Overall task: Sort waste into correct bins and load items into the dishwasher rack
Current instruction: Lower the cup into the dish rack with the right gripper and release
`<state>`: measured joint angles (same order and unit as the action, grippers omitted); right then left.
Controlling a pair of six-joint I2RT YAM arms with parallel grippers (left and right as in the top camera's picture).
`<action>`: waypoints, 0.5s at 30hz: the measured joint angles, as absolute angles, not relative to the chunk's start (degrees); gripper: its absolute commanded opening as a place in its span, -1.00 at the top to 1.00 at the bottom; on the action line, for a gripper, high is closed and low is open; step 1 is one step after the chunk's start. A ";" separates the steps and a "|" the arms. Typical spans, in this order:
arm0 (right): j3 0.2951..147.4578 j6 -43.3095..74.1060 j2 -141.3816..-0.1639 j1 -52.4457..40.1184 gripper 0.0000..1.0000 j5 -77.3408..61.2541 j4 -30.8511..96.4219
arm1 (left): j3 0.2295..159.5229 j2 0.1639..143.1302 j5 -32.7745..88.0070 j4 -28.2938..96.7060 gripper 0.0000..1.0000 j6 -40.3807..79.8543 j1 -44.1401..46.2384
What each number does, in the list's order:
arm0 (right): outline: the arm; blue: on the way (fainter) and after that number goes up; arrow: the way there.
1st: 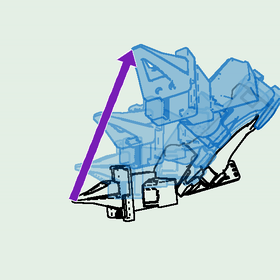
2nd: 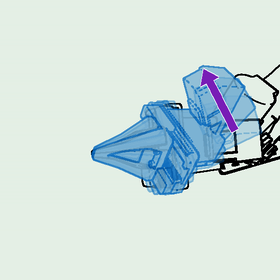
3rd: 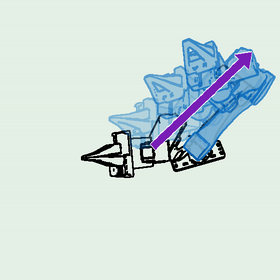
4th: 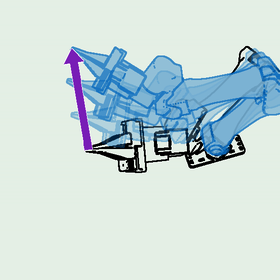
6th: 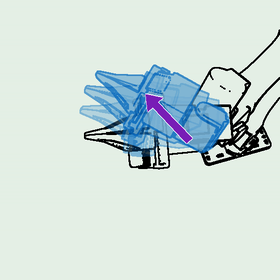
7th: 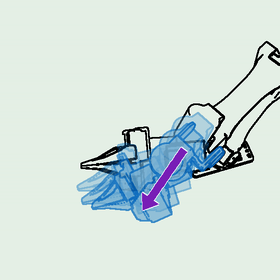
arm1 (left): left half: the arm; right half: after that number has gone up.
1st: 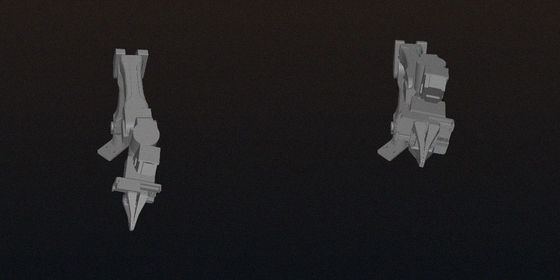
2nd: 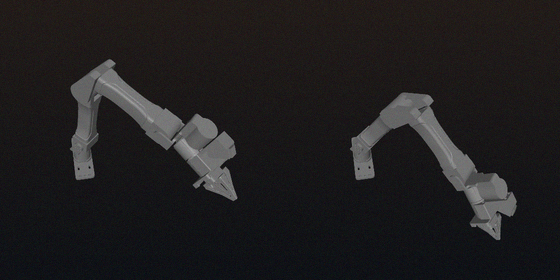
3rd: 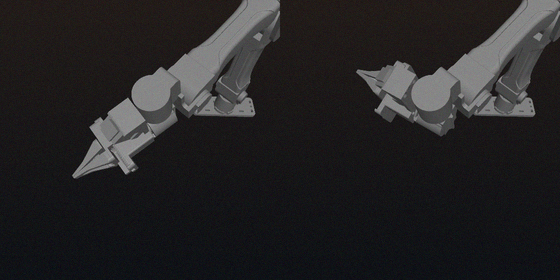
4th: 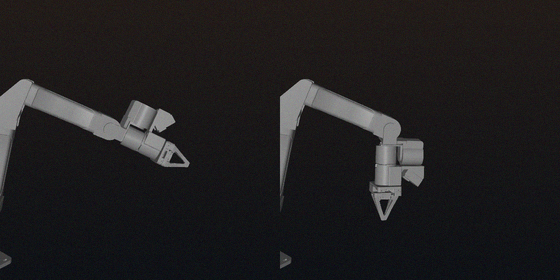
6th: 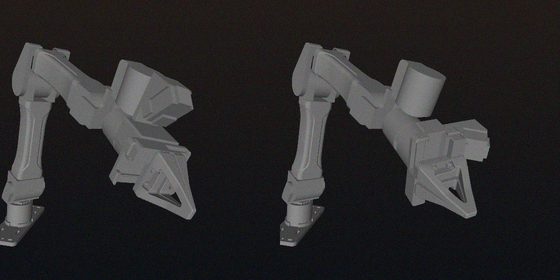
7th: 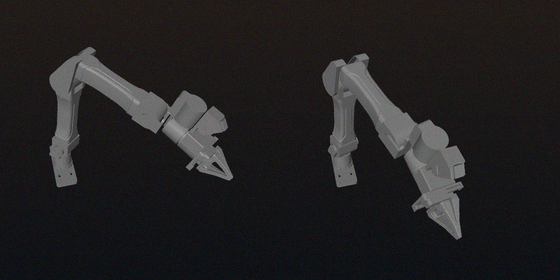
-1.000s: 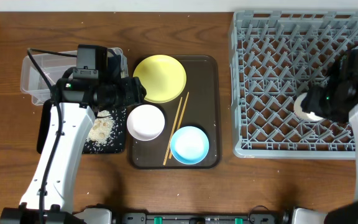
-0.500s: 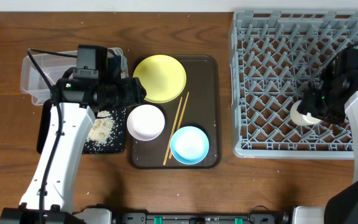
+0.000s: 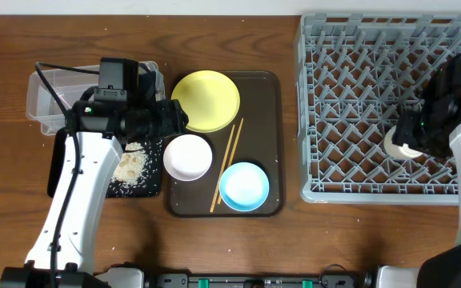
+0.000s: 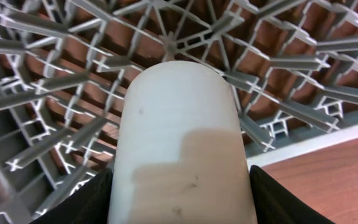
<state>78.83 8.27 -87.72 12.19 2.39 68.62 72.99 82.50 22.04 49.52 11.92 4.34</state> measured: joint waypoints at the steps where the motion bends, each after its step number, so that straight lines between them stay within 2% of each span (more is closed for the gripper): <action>1: 78.83 8.34 -87.99 12.19 0.98 2.68 68.71 | 72.99 82.50 22.04 49.56 -0.33 11.92 4.34; 10: 78.83 8.58 -92.97 12.19 0.93 3.49 68.20 | 73.01 82.50 22.04 50.04 -0.33 11.94 4.34; 12: 78.83 8.58 -94.21 12.19 0.59 3.49 67.99 | 72.99 82.50 22.04 50.09 -0.33 11.92 4.34; 13: 78.83 8.58 -94.65 12.19 0.30 3.49 67.99 | 73.01 82.50 22.04 50.09 -0.33 11.92 4.34; 15: 78.83 8.58 -95.24 12.19 0.07 3.46 67.96 | 73.01 82.50 22.04 50.11 -0.40 11.92 4.34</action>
